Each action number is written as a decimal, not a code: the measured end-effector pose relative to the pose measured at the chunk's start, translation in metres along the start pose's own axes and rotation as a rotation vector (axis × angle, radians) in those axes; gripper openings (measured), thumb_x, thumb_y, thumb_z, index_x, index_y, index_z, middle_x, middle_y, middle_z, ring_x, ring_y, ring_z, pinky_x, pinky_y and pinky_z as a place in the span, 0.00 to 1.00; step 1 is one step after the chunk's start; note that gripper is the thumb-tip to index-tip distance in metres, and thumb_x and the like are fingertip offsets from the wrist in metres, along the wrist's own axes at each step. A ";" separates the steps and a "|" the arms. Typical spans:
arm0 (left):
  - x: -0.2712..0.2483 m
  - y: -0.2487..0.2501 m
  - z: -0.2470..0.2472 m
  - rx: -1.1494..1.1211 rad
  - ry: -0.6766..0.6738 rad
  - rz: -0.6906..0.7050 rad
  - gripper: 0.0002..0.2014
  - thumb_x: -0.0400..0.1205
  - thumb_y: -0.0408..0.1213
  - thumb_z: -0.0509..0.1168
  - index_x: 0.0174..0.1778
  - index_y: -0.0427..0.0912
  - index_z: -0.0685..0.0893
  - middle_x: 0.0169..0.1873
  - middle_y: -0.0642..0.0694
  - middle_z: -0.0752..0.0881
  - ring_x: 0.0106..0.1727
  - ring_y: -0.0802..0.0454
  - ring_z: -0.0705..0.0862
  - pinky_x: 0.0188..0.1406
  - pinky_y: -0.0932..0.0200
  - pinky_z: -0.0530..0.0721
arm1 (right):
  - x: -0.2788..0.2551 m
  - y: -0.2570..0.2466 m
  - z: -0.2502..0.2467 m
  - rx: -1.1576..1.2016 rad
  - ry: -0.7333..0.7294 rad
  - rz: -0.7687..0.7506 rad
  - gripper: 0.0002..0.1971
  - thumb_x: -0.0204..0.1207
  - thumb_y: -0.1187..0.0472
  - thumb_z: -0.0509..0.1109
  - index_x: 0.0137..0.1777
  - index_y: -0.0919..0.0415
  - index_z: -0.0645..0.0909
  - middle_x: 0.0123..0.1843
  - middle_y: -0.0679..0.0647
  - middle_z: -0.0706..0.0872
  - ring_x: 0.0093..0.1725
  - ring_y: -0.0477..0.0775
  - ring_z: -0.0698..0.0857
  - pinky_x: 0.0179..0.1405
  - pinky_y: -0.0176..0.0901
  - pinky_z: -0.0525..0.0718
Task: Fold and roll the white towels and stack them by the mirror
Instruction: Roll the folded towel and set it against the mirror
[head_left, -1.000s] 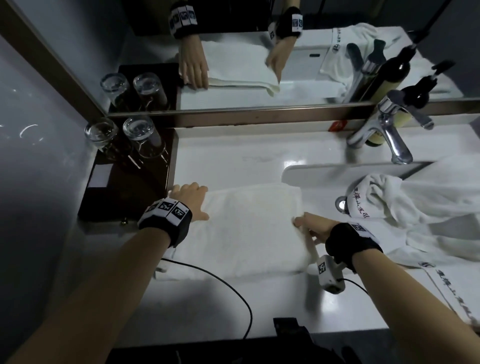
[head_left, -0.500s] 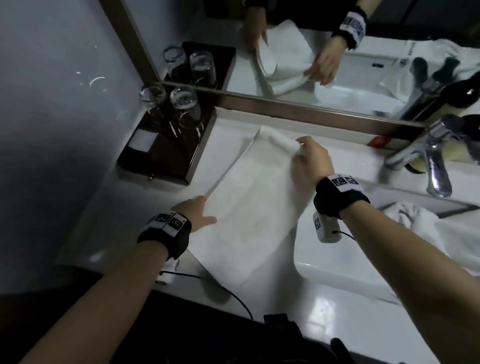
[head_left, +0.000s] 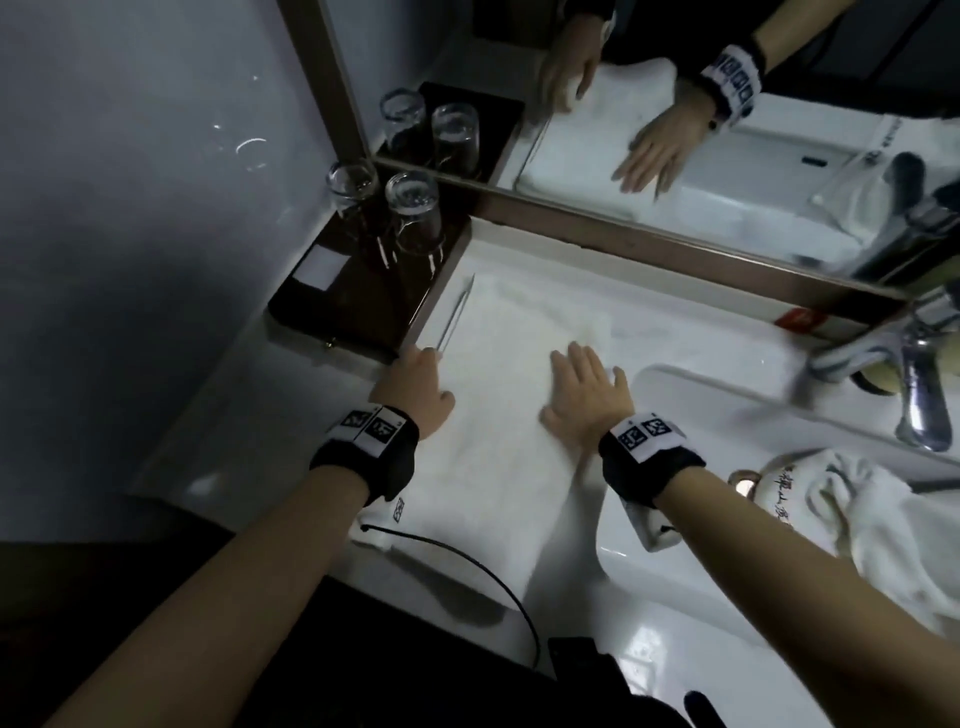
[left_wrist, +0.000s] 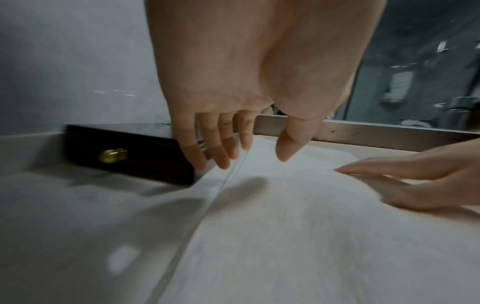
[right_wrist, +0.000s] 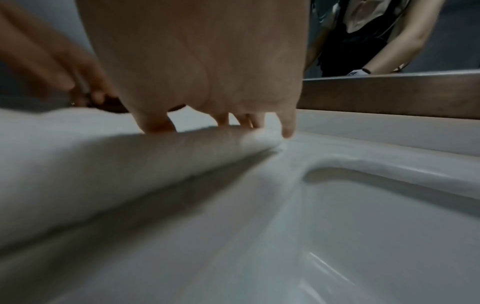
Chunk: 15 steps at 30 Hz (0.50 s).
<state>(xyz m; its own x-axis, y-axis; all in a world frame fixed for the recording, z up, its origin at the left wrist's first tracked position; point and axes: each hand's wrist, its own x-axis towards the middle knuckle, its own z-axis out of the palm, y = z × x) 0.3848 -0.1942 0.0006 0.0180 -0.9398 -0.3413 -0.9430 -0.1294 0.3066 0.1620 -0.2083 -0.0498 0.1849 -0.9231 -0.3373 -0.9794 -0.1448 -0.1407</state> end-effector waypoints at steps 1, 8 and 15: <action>0.007 0.010 0.001 0.030 -0.009 0.090 0.24 0.80 0.39 0.62 0.73 0.43 0.68 0.72 0.42 0.68 0.69 0.42 0.73 0.64 0.47 0.76 | 0.001 0.004 0.004 -0.003 -0.019 -0.009 0.38 0.71 0.46 0.60 0.79 0.55 0.50 0.84 0.56 0.50 0.83 0.57 0.50 0.77 0.64 0.55; 0.060 0.044 0.010 0.233 -0.161 0.301 0.35 0.77 0.44 0.67 0.79 0.49 0.59 0.80 0.44 0.56 0.81 0.45 0.54 0.77 0.47 0.60 | 0.029 0.027 -0.021 -0.016 -0.074 -0.055 0.42 0.71 0.50 0.64 0.82 0.53 0.45 0.85 0.53 0.44 0.84 0.55 0.43 0.80 0.65 0.46; 0.126 0.051 0.006 0.379 -0.183 0.394 0.48 0.71 0.60 0.70 0.81 0.55 0.49 0.83 0.43 0.40 0.82 0.38 0.42 0.81 0.39 0.48 | 0.065 0.018 -0.047 0.020 -0.047 0.037 0.48 0.69 0.39 0.70 0.81 0.51 0.45 0.85 0.55 0.42 0.84 0.62 0.41 0.79 0.70 0.48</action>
<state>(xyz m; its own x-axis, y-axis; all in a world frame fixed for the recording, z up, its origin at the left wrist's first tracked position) 0.3368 -0.3167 -0.0323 -0.3849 -0.8196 -0.4244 -0.9206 0.3735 0.1139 0.1524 -0.2874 -0.0308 0.1527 -0.9100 -0.3856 -0.9839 -0.1034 -0.1457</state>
